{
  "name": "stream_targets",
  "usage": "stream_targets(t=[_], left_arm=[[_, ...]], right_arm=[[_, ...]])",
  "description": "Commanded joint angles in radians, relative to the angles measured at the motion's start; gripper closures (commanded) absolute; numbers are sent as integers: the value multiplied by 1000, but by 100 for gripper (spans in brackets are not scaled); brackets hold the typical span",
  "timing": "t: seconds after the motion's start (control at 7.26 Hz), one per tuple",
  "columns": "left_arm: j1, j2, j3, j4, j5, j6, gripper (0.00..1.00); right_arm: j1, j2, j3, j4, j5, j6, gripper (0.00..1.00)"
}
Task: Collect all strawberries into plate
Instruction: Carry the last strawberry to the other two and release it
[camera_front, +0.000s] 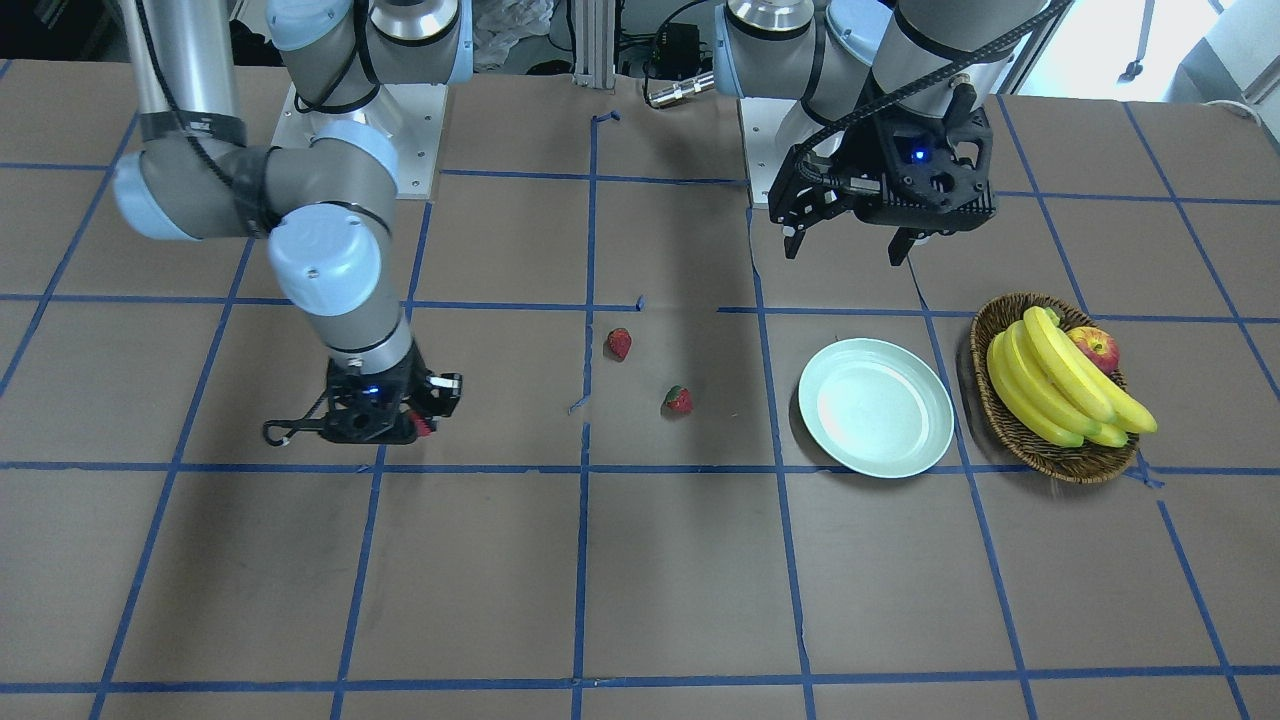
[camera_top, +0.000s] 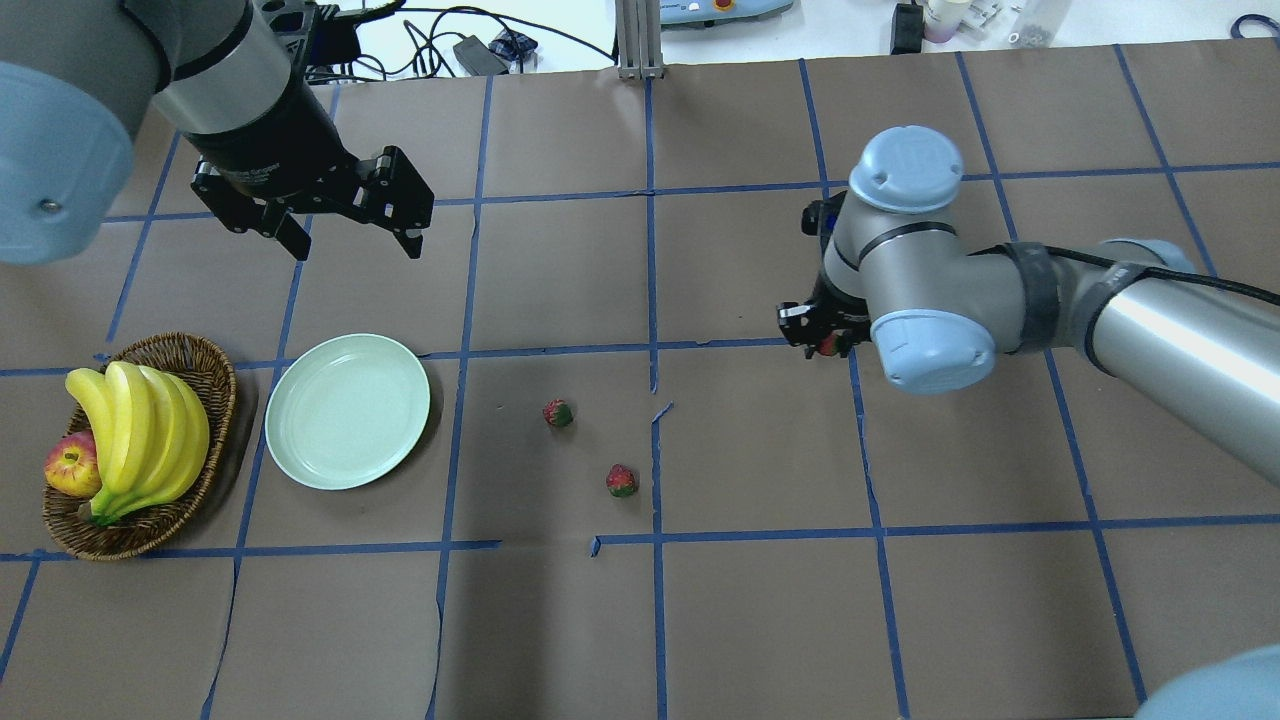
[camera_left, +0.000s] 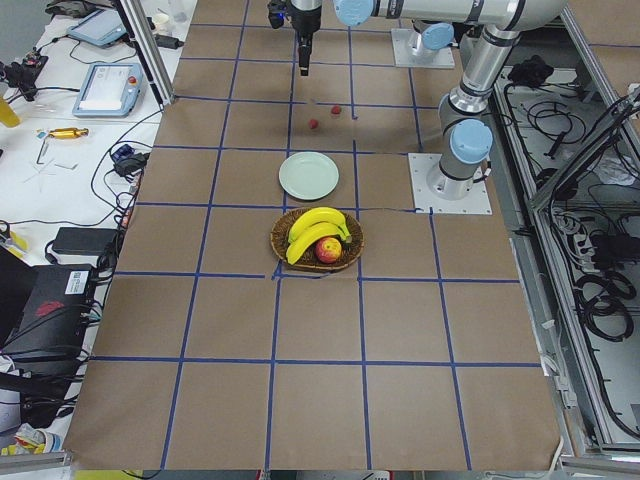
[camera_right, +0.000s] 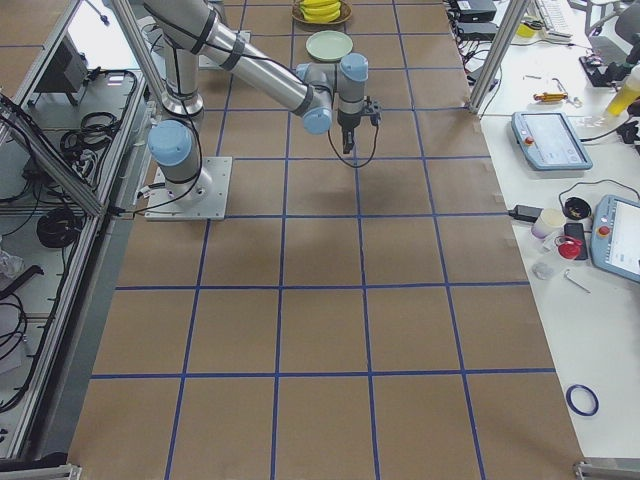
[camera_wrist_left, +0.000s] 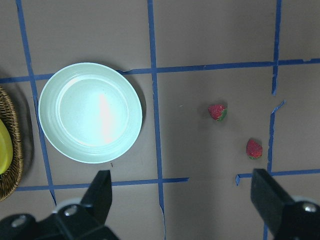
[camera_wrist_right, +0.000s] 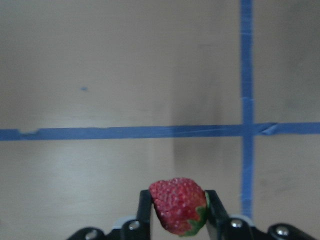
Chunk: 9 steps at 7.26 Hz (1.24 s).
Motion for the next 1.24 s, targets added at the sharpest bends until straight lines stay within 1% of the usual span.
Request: stream_targets(t=[0.0, 0.14, 0.41, 0.55, 0.69, 0.83, 0.96, 1.1], left_arm=[[0, 1, 0, 0, 0, 0, 0], [-1, 1, 0, 0, 0, 0, 0], [-1, 2, 0, 0, -2, 0, 0], [-1, 2, 0, 0, -2, 0, 0], [0, 2, 0, 0, -2, 0, 0], [0, 2, 0, 0, -2, 0, 0], [0, 2, 0, 0, -2, 0, 0], [0, 2, 0, 0, 0, 0, 0]], right_arm=[[237, 89, -103, 6, 79, 374, 100], [310, 132, -114, 4, 79, 410, 100], [326, 169, -138, 1, 102, 437, 100], [326, 207, -169, 1, 90, 435, 100], [324, 213, -202, 4, 72, 420, 93], [324, 213, -204, 4, 39, 400, 13], [323, 204, -197, 4, 42, 367, 0], [312, 178, -188, 4, 35, 264, 0]])
